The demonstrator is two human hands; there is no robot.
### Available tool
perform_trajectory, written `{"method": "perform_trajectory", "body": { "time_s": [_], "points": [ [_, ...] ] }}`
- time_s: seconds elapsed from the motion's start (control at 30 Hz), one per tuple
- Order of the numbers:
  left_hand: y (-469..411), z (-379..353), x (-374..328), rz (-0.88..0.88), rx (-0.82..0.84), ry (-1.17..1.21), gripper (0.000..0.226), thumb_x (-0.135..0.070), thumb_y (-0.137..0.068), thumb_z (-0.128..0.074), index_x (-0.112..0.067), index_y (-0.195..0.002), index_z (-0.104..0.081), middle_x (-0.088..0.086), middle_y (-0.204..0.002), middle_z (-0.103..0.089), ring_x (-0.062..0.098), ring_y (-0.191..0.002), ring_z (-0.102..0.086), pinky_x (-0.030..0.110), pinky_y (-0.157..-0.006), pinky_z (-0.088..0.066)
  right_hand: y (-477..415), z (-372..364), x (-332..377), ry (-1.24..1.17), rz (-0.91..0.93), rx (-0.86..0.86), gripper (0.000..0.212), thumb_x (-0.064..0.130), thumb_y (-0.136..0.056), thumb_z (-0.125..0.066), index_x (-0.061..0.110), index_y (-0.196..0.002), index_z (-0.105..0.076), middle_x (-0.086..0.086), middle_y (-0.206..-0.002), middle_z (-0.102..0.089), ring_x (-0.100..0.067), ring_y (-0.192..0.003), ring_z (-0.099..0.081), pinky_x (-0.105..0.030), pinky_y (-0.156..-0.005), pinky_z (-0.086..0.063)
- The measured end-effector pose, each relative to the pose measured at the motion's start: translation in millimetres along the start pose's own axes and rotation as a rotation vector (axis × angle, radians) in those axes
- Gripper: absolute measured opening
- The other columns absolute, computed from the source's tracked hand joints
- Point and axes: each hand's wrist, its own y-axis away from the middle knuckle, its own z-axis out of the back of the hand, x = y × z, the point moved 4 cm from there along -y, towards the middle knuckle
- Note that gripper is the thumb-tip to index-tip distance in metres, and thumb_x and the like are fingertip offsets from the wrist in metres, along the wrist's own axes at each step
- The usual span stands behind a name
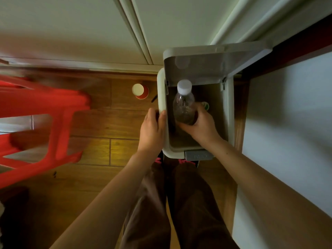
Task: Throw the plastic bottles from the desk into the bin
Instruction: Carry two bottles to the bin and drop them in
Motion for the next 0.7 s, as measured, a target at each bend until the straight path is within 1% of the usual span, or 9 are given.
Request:
{"method": "perform_trajectory", "body": {
  "time_s": [0.13, 0.23, 0.27, 0.33, 0.37, 0.43, 0.53, 0.63, 0.7],
  "points": [
    [0, 0, 2, 0.002, 0.018, 0.017, 0.025, -0.034, -0.100, -0.040, -0.012, -0.091, -0.049, -0.008, -0.075, -0.048, 0.003, -0.063, -0.046, 0.007, -0.053, -0.039, -7, -4, -2, -0.008, -0.017, -0.028, 0.064, 0.030, -0.076, -0.079, 0.017, -0.131, -0.049, -0.001, -0.129, -0.061, -0.017, -0.121, -0.057, -0.029, -0.098, -0.048],
    [0, 2, 1, 0.045, 0.053, 0.049, 0.026, -0.035, -0.099, -0.041, -0.011, -0.092, -0.050, -0.006, -0.075, -0.050, 0.002, -0.061, -0.047, 0.008, -0.050, -0.038, -3, 2, 6, 0.000, -0.018, -0.076, 0.070, 0.032, -0.077, -0.079, 0.017, -0.136, -0.045, -0.002, -0.133, -0.058, -0.016, -0.123, -0.054, -0.032, -0.101, -0.047],
    [2, 5, -1, 0.058, 0.069, 0.046, 0.026, -0.034, -0.099, -0.042, -0.011, -0.095, -0.052, -0.004, -0.079, -0.053, 0.002, -0.064, -0.048, 0.007, -0.052, -0.039, 3, 6, 9, 0.006, -0.020, -0.091, 0.071, 0.030, -0.077, -0.078, 0.016, -0.138, -0.043, -0.002, -0.136, -0.056, -0.016, -0.125, -0.052, -0.032, -0.103, -0.045],
    [11, 17, -11, 0.069, 0.094, -0.008, 0.026, -0.033, -0.099, -0.042, -0.011, -0.107, -0.055, -0.001, -0.098, -0.058, 0.004, -0.077, -0.053, 0.007, -0.057, -0.041, 21, 19, 19, 0.021, -0.041, -0.121, 0.072, 0.029, -0.079, -0.076, 0.016, -0.141, -0.040, -0.002, -0.140, -0.052, -0.016, -0.128, -0.049, -0.035, -0.105, -0.044],
    [17, 28, -20, 0.067, 0.101, -0.050, 0.028, -0.033, -0.099, -0.043, -0.012, -0.113, -0.055, -0.001, -0.107, -0.058, 0.004, -0.083, -0.054, 0.008, -0.059, -0.041, 34, 29, 27, 0.022, -0.047, -0.135, 0.070, 0.031, -0.080, -0.074, 0.017, -0.140, -0.041, -0.001, -0.140, -0.052, -0.016, -0.127, -0.050, -0.038, -0.105, -0.045],
    [37, 56, -50, 0.047, 0.112, -0.143, 0.030, -0.031, -0.099, -0.042, -0.013, -0.120, -0.054, -0.006, -0.114, -0.054, 0.006, -0.089, -0.053, 0.009, -0.061, -0.038, 66, 50, 50, -0.011, -0.070, -0.160, 0.061, 0.033, -0.083, -0.070, 0.018, -0.137, -0.045, 0.000, -0.137, -0.054, -0.016, -0.125, -0.052, -0.043, -0.103, -0.048],
    [82, 111, -119, -0.024, 0.129, -0.199, 0.027, -0.028, -0.099, -0.043, -0.014, -0.118, -0.057, -0.007, -0.108, -0.054, 0.010, -0.093, -0.054, 0.011, -0.067, -0.036, 126, 91, 111, -0.071, -0.100, -0.196, 0.049, 0.030, -0.091, -0.064, 0.017, -0.135, -0.049, 0.000, -0.133, -0.057, -0.014, -0.122, -0.054, -0.040, -0.104, -0.048],
    [139, 172, -201, -0.093, 0.122, -0.181, 0.025, -0.027, -0.098, -0.046, -0.016, -0.115, -0.061, -0.006, -0.104, -0.059, 0.014, -0.095, -0.057, 0.025, -0.076, -0.042, 197, 138, 188, -0.086, -0.069, -0.206, 0.042, 0.033, -0.094, -0.058, 0.018, -0.133, -0.051, 0.002, -0.130, -0.059, -0.011, -0.119, -0.055, -0.038, -0.104, -0.048],
    [181, 209, -252, -0.161, 0.112, -0.157, 0.028, -0.029, -0.097, -0.047, -0.018, -0.118, -0.062, -0.005, -0.105, -0.063, 0.012, -0.096, -0.060, 0.026, -0.079, -0.045, 246, 167, 239, -0.094, -0.014, -0.207, 0.039, 0.034, -0.096, -0.054, 0.018, -0.132, -0.052, 0.002, -0.129, -0.060, -0.011, -0.118, -0.056, -0.036, -0.103, -0.048]
  ]
}}
